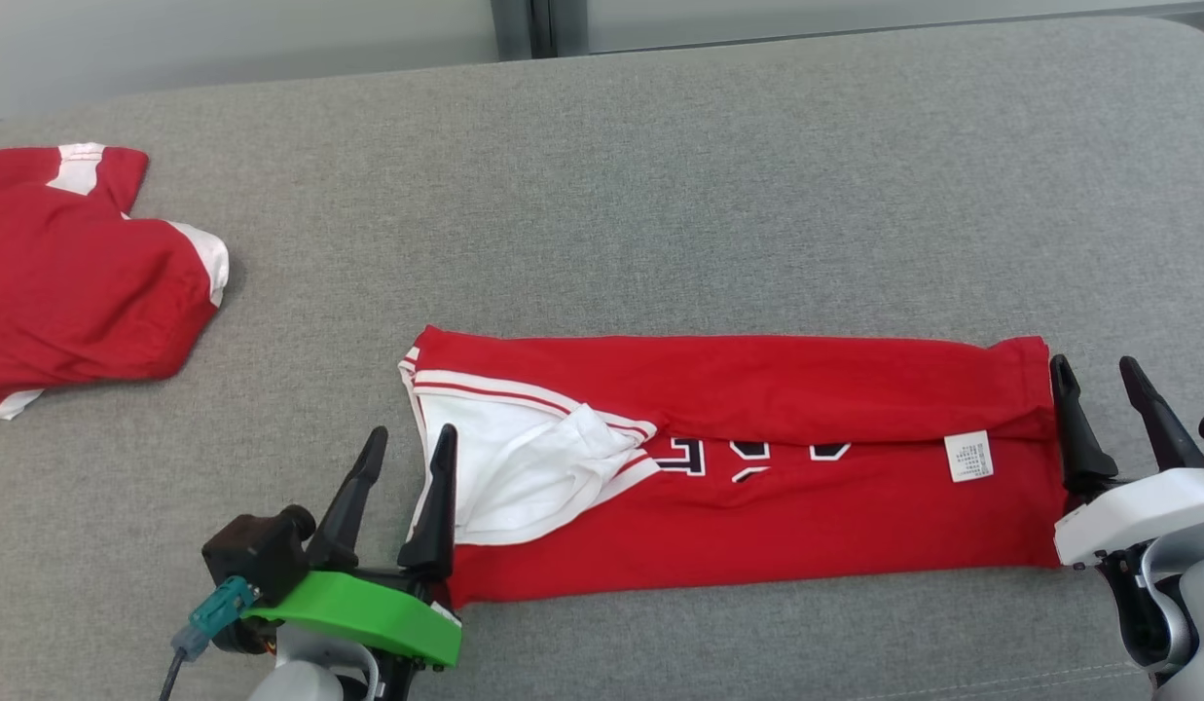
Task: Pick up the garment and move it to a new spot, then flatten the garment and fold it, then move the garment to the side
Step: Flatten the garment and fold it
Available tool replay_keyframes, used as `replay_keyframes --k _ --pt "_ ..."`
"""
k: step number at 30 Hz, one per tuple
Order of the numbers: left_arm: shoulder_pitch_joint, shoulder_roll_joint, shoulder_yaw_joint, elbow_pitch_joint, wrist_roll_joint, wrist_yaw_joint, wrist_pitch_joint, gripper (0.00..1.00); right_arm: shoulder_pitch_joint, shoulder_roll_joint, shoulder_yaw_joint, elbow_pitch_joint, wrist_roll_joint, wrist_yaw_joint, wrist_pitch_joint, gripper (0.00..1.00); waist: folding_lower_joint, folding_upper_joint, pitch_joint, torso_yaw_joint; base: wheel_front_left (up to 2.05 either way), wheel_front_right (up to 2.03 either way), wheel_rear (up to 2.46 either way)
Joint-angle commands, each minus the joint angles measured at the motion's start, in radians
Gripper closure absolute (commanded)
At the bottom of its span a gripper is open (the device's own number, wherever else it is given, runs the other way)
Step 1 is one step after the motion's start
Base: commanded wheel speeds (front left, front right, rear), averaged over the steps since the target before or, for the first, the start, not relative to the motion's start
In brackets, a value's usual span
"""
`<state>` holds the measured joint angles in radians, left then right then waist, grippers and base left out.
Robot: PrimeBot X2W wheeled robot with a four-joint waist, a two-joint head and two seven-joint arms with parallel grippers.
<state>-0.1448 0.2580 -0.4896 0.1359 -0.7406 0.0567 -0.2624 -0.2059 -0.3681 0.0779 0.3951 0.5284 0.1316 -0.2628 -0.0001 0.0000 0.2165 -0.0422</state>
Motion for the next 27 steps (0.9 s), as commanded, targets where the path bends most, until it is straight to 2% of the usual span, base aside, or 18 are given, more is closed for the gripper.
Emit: replay_keyframes --k 1,6,11,15,20,26,27 --pt "0.016 -0.010 0.030 -0.001 0.029 -0.006 -0.003 0.00 0.019 -0.002 -0.006 -0.021 0.007 -0.002 -0.003 0.00 0.0001 0.0000 -0.008 -0.003 0.00 0.00 0.00" --pt "0.034 -0.062 0.165 -0.036 0.148 -0.016 -0.003 0.00 0.030 -0.008 -0.011 -0.027 0.010 -0.002 -0.003 0.00 0.0001 0.0000 -0.019 -0.005 0.00 0.00 0.00" --pt "0.049 -0.125 0.321 -0.073 0.297 -0.039 -0.003 0.00 -0.009 -0.010 0.011 0.058 0.005 -0.002 -0.003 0.00 0.0001 0.0000 -0.025 0.000 0.00 0.00 0.00" --pt "0.054 -0.159 0.415 -0.070 0.373 -0.069 -0.003 0.00 -0.035 -0.003 0.037 0.145 0.014 -0.002 -0.003 0.00 0.0001 0.0000 -0.023 0.009 0.00 0.00 0.00" --pt "0.060 -0.180 0.478 -0.046 0.457 -0.111 -0.003 0.00 -0.074 0.010 0.074 0.259 0.044 -0.002 -0.003 0.00 0.0001 0.0000 -0.020 0.017 0.00 0.00 0.00" --pt "0.064 -0.196 0.508 -0.021 0.535 -0.132 -0.003 0.00 -0.098 0.025 0.132 0.363 0.096 -0.002 -0.003 0.00 0.0001 0.0000 -0.022 0.027 0.00 0.00 0.00" --pt "0.067 -0.197 0.515 -0.018 0.539 -0.135 -0.003 0.00 -0.100 0.028 0.145 0.372 0.108 -0.002 -0.001 0.42 0.0001 0.0000 -0.023 0.027 0.00 0.00 0.00"
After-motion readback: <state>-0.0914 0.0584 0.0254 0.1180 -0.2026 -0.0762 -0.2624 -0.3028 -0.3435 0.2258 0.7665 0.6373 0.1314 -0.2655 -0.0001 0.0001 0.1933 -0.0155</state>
